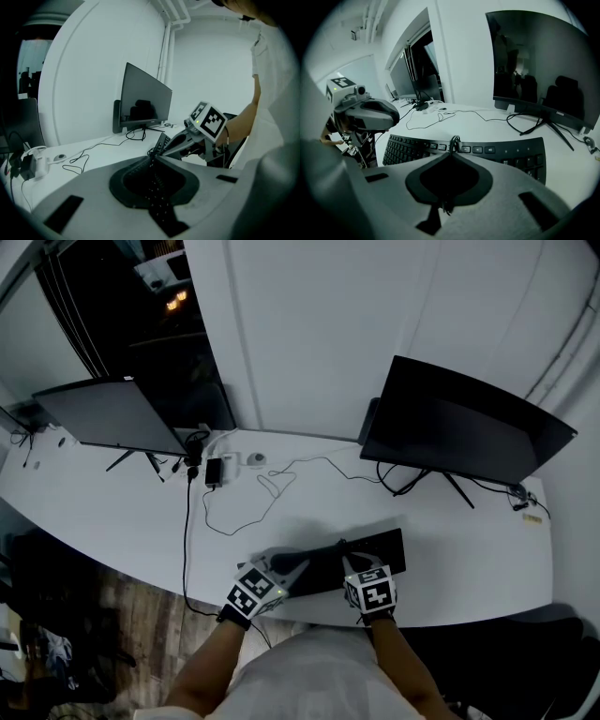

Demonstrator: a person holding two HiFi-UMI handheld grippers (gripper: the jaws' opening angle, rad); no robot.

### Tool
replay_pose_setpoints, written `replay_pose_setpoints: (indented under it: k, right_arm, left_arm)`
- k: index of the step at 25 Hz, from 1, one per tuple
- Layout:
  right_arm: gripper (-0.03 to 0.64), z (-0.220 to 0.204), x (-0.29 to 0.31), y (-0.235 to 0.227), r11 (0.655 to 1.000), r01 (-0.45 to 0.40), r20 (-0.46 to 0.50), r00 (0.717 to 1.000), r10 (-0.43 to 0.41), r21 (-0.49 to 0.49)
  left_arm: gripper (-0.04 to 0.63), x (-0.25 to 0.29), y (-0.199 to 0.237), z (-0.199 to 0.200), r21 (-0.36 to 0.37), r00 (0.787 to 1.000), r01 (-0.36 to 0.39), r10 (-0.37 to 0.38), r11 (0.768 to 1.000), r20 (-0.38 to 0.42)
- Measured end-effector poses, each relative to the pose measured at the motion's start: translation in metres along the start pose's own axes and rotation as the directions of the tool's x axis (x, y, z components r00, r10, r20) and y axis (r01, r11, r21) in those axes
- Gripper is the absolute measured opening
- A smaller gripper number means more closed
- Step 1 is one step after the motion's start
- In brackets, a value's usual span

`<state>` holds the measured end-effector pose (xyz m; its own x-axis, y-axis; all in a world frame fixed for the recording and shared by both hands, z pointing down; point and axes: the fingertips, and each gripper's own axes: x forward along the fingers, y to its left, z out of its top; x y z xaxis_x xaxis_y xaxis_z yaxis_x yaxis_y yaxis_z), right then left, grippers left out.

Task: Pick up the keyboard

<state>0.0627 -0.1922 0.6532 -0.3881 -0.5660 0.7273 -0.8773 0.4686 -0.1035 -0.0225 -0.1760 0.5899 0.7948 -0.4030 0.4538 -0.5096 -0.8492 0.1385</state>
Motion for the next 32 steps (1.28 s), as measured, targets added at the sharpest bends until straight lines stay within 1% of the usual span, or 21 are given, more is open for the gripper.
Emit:
replay_pose_setpoints:
  k: [11, 18, 19, 20, 21, 22, 26, 29, 32]
  right_arm:
    - [0.012, 0.029, -0.025, 0.004, 0.991, 0.011, 0.083, 0.997, 0.000, -0.132]
    - [0.012, 0.049, -0.040, 0.013, 0.970, 0.038, 0.133, 0.991, -0.006, -0.239]
    - [0.012, 0.052, -0.042, 0.014, 0.967, 0.041, 0.139, 0.990, -0.006, -0.253]
    - [0.012, 0.054, -0.044, 0.016, 0.963, 0.043, 0.146, 0.989, -0.004, -0.266]
    - [0.012, 0.057, -0.045, 0.017, 0.959, 0.045, 0.152, 0.988, -0.001, -0.279]
    - [0.012, 0.060, -0.047, 0.019, 0.954, 0.046, 0.159, 0.987, 0.002, -0.295]
    - [0.012, 0.071, -0.055, 0.029, 0.926, 0.059, 0.177, 0.984, 0.009, -0.373]
    - [0.012, 0.077, -0.057, 0.036, 0.910, 0.064, 0.187, 0.982, 0.015, -0.409]
    - [0.012, 0.083, -0.059, 0.042, 0.897, 0.065, 0.196, 0.980, 0.024, -0.438]
  left_arm:
    - [0.030, 0.002, 0.004, 0.011, 0.014, 1.000, -0.007, 0.007, 1.000, -0.003]
    - [0.032, 0.001, 0.012, 0.012, 0.032, 1.000, -0.025, 0.024, 0.999, 0.017]
    - [0.039, 0.000, 0.012, 0.012, 0.032, 1.000, -0.026, 0.026, 0.999, 0.018]
    - [0.070, 0.000, 0.012, 0.012, 0.032, 0.999, -0.028, 0.028, 0.999, 0.016]
    - [0.126, 0.001, 0.013, 0.011, 0.032, 1.000, -0.029, 0.029, 0.999, 0.013]
    - [0.163, 0.001, 0.014, 0.011, 0.033, 1.000, -0.028, 0.028, 0.999, 0.007]
    - [0.195, -0.002, 0.010, 0.012, 0.017, 1.000, 0.003, -0.002, 1.000, -0.019]
    - [0.209, -0.002, 0.007, 0.010, 0.008, 0.999, 0.029, -0.028, 1.000, -0.043]
    - [0.232, -0.003, 0.008, 0.008, 0.015, 0.998, 0.034, -0.033, 0.999, -0.057]
